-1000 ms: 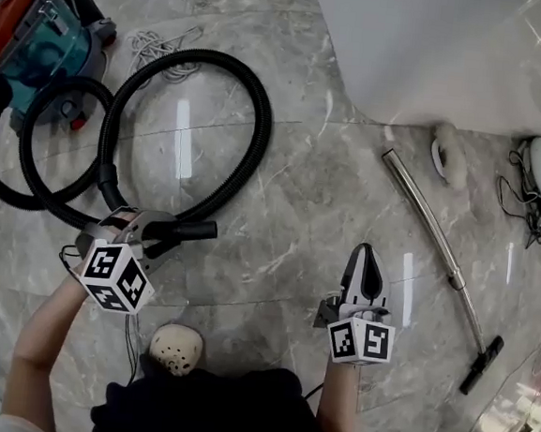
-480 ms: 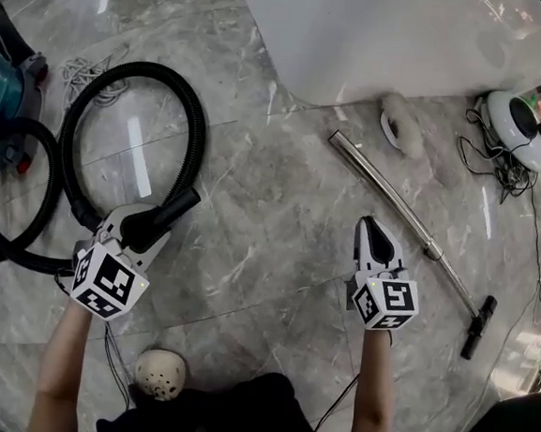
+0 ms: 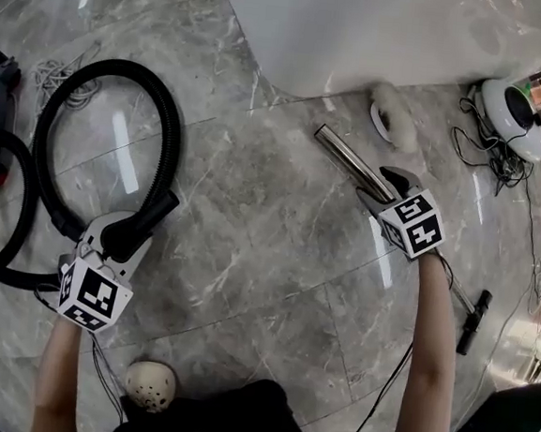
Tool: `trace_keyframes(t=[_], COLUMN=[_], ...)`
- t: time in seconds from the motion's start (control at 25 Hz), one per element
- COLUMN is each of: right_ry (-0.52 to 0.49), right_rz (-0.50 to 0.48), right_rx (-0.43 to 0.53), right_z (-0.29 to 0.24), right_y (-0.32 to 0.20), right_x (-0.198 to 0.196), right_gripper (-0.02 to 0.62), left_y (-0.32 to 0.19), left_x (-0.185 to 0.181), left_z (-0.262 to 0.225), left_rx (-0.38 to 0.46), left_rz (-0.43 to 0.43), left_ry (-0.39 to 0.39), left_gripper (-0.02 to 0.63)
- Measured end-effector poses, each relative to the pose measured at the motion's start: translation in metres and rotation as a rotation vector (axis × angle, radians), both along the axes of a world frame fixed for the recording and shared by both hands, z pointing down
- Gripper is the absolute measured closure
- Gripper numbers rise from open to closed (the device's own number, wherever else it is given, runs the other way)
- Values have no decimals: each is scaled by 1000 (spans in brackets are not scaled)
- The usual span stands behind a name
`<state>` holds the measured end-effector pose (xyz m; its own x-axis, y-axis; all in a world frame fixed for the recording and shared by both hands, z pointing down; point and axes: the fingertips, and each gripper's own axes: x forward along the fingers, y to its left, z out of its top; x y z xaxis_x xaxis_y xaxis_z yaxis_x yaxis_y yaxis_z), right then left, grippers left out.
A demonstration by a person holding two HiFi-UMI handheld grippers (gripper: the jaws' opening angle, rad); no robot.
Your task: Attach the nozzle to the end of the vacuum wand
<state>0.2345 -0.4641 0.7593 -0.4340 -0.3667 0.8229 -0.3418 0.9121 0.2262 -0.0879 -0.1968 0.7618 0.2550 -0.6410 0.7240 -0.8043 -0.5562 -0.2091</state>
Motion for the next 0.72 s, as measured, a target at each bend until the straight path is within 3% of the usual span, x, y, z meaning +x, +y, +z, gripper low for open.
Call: trace_keyframes(t=[0.28,0.56,0.6,0.72], right_ry=[276,358,353,335], right_rz=[-66,-69,-69,-58], right_rx=[-150,-278,-278,-214], right_z=[44,68,68,66], right_y=[-25,-18,-16,-16], right_x=[20,20,19,20], right_gripper=[346,381,412,416], left_y=[1,1,1,-3], left_x=[1,1,1,2], left_z=[4,4,4,3], left_rx=[-9,-15,-16,-13], left_rz=[2,3,1,-3], left_ry=[2,16,13,13], left_gripper=[448,448,448,448])
